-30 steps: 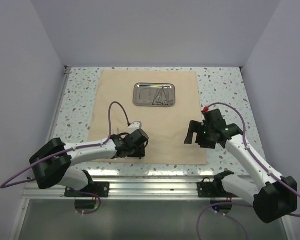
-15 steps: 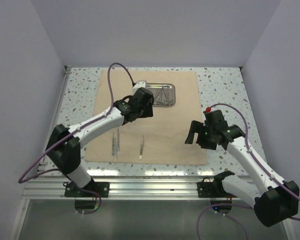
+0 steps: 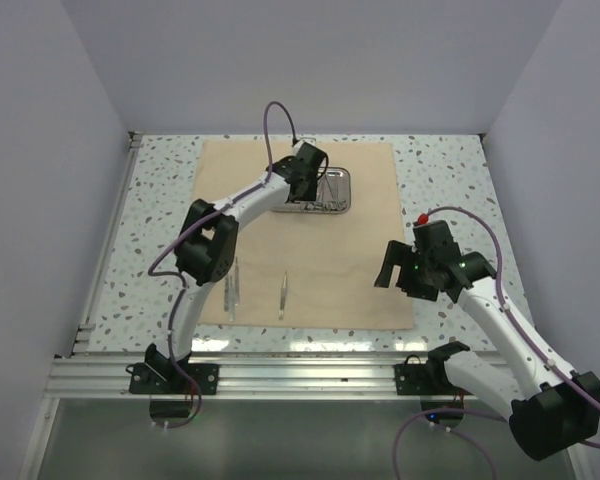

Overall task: Open and lay out the surgical kit
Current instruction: Pick up the medical item from the container.

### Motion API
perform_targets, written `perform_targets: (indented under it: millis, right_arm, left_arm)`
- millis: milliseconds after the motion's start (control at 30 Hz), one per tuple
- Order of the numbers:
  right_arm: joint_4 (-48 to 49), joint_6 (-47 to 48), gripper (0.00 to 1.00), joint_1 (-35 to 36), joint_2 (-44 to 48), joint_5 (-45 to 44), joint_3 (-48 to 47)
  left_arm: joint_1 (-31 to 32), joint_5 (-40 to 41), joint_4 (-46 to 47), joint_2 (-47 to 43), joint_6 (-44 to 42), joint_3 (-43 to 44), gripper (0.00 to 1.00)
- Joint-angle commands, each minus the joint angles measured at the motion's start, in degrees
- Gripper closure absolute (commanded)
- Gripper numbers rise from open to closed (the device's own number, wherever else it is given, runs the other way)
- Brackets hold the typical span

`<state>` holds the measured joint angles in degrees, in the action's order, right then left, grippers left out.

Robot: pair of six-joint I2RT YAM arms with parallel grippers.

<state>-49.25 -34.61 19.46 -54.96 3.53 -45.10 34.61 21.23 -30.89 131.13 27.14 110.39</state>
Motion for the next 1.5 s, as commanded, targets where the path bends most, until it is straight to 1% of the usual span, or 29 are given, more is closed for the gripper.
perform_targets:
  millis: [0, 167, 567, 733, 767, 800, 867, 967, 1000, 1067, 1100, 1167, 1267, 1467]
  right_arm:
    - [-1.2, -0.4, 0.11, -0.2, -0.2, -1.9, -1.8]
    - [0.1, 0.0, 0.11, -0.2, -3.7, -1.7, -2.5]
    - [1.6, 3.8, 0.11, -0.1, -11.9, -1.9, -7.1]
    - [1.5, 5.3, 0.11, -0.2, -13.9, -2.1, -8.1]
    - [1.6, 5.5, 0.11, -0.1, -13.9, -2.3, -8.1]
    - [1.7, 5.6, 0.11, -0.1, -13.9, -2.3, -8.0]
    - [2.0, 5.5, 0.11, -0.2, -13.8, -2.3, -7.6]
    - [2.5, 5.3, 0.11, -0.2, -13.3, -2.3, -6.8]
    - [2.4, 5.3, 0.11, -0.2, -13.2, -2.3, -6.7]
    - [2.6, 5.3, 0.11, -0.2, -12.8, -2.5, -6.4]
    - [2.7, 5.3, 0.11, -0.1, -12.7, -2.5, -6.3]
    - [2.6, 5.3, 0.11, -0.2, -12.4, -2.4, -6.2]
    - [2.8, 5.2, 0.11, -0.1, -11.8, -2.0, -6.0]
    - [3.6, 4.8, 0.11, -0.2, -10.7, -0.7, -5.5]
  left_arm:
    - [-1.6, 1.0, -0.7, 2.3, -3.4, 7.3, 0.46]
    - [-2.1, 1.4, -0.7, 7.3, -5.7, 14.1, 0.46]
    - [-2.6, -1.4, -0.7, 14.1, -4.0, 17.3, 0.46]
    - [-2.6, -1.5, -1.9, 16.2, -3.1, 17.8, 0.5]
    - [-2.6, -1.5, -2.1, 16.4, -3.0, 17.8, 0.53]
    - [-2.6, -1.5, -2.4, 16.7, -2.9, 17.8, 0.58]
    - [-2.6, -1.6, -2.7, 16.7, -2.7, 17.1, 0.66]
    - [-2.6, -2.1, -2.7, 16.3, -2.4, 15.0, 0.71]
    - [-2.6, -2.2, -2.7, 15.9, -2.4, 14.3, 0.76]
    - [-2.8, -2.7, -2.4, 15.5, -2.0, 12.4, 0.82]
    - [-2.8, -2.8, -2.4, 15.0, -2.0, 11.8, 0.91]
    - [-3.0, -3.0, -2.4, 14.6, -2.3, 10.9, 1.0]
    - [-3.1, -2.2, -2.5, 12.7, -3.1, 11.2, 1.0]
    - [-3.9, 0.5, -3.0, 4.8, -4.8, 13.1, 1.0]
